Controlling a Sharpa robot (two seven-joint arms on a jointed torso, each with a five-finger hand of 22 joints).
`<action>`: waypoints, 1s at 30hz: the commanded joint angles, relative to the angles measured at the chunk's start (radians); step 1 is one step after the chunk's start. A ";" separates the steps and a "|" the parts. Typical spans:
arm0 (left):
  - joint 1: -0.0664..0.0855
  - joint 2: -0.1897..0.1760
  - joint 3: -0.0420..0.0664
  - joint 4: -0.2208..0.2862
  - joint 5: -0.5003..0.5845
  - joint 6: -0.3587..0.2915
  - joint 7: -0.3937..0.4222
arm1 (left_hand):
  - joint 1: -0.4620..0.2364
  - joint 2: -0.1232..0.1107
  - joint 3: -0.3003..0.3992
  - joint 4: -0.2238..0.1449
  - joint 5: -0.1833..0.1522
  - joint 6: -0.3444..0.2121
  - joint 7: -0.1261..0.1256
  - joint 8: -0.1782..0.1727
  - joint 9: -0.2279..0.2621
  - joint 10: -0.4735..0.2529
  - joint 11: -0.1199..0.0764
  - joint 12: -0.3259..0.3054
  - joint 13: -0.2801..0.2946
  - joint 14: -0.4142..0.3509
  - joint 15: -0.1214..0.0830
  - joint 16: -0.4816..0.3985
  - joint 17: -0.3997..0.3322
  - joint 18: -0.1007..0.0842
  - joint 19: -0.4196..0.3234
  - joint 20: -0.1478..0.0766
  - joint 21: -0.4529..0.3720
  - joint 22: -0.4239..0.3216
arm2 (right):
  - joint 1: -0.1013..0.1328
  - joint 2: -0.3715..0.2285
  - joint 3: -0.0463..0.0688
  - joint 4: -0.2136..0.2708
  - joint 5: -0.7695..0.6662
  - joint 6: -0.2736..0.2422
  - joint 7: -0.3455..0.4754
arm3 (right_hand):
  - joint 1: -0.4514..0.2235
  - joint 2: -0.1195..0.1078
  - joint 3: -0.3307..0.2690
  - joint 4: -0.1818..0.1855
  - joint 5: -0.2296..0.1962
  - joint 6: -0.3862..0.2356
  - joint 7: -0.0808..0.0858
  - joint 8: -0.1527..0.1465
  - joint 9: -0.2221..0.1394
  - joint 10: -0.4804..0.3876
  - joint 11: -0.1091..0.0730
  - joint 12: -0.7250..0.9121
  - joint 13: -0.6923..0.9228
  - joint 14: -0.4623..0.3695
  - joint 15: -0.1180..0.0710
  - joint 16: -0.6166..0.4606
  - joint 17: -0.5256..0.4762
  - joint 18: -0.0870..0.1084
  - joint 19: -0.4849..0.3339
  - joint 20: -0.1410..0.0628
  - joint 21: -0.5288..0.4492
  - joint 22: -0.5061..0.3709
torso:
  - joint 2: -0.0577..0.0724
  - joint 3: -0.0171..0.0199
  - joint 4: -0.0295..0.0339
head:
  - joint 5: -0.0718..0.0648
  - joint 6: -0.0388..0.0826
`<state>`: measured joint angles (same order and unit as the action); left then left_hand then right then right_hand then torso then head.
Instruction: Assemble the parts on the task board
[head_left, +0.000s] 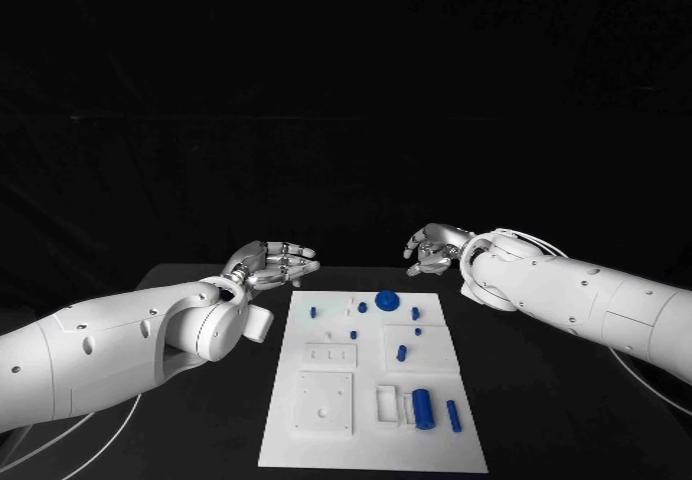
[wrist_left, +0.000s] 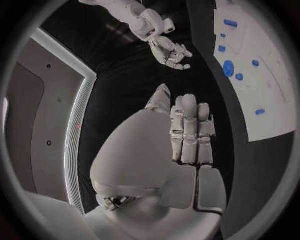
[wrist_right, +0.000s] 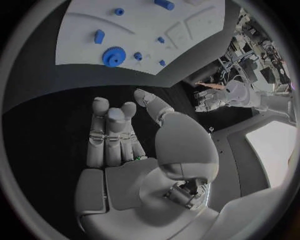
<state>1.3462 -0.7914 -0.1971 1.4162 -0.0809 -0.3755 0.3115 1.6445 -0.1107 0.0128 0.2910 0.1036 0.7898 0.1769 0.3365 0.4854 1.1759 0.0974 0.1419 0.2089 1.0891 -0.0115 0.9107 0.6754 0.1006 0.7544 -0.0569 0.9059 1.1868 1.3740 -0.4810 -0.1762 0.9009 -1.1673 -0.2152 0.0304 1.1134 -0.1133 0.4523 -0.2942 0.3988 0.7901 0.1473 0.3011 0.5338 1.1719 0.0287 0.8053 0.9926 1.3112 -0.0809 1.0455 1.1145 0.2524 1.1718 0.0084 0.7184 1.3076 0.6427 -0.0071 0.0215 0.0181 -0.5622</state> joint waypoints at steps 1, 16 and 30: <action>0.006 -0.003 0.001 0.012 -0.011 0.014 0.009 | -0.009 -0.007 -0.008 -0.001 0.005 0.002 0.006 -0.003 0.001 -0.005 0.001 -0.007 0.002 0.005 0.000 0.003 -0.002 0.009 0.005 -0.001 0.002 -0.002 | 0.001 0.014 0.001 0.008 -0.096 -0.023 -0.036 | -0.011 -0.003 0.002 0.001 -0.007 0.008 -0.001 -0.006 0.002 -0.008 0.002 0.008 0.007 -0.003 0.001 0.007 0.004 0.009 0.001 -0.008 0.008 0.026 | 0.016 -0.0017 0.0086 | -0.002 0.010; 0.033 -0.025 0.001 0.070 -0.011 0.010 0.014 | -0.013 -0.009 -0.009 -0.002 0.005 0.005 0.005 -0.012 0.008 -0.005 0.009 -0.027 0.015 -0.033 0.010 -0.039 -0.040 -0.016 -0.030 -0.007 -0.027 -0.023 | 0.000 0.070 0.001 0.036 -0.259 -0.048 -0.026 | 0.002 0.002 0.051 0.001 -0.053 0.080 -0.019 0.010 0.022 -0.032 -0.014 -0.015 -0.004 -0.021 -0.014 -0.015 -0.001 0.009 -0.031 -0.003 0.018 0.021 | 0.061 -0.0094 0.0385 | -0.015 0.033; 0.071 -0.061 0.001 0.139 -0.013 0.010 0.014 | -0.014 -0.012 -0.005 -0.002 0.005 0.009 0.004 -0.019 0.016 -0.002 0.017 -0.044 0.027 -0.060 0.023 -0.109 -0.089 -0.043 -0.067 -0.010 -0.063 -0.048 | -0.010 0.085 0.000 0.046 -0.370 -0.044 -0.062 | 0.002 -0.025 0.143 0.002 -0.102 0.095 0.001 -0.015 0.024 -0.097 0.011 -0.279 -0.249 -0.065 0.011 -0.090 -0.066 0.009 -0.096 0.033 -0.024 0.017 | 0.104 -0.0190 0.0578 | -0.022 0.057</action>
<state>1.4148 -0.8507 -0.1962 1.5482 -0.0844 -0.3762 0.3125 1.6353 -0.1199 0.0101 0.2882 0.1037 0.7934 0.1805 0.3221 0.4999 1.1766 0.1069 0.1016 0.2345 1.0313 0.0099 0.8053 0.5874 0.0749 0.6930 -0.0645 0.8473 1.1393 1.3642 -0.3942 -0.1764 0.9425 -1.4863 -0.2588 -0.0083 1.1176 -0.1307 0.5932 -0.2914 0.2982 0.8688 0.1275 0.2900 0.5582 1.0820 0.0252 0.5349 0.7527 1.2434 -0.0752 0.9584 1.0507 0.2467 1.0749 0.0408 0.6985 1.3081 0.7364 -0.0236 0.0753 -0.0033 -0.5069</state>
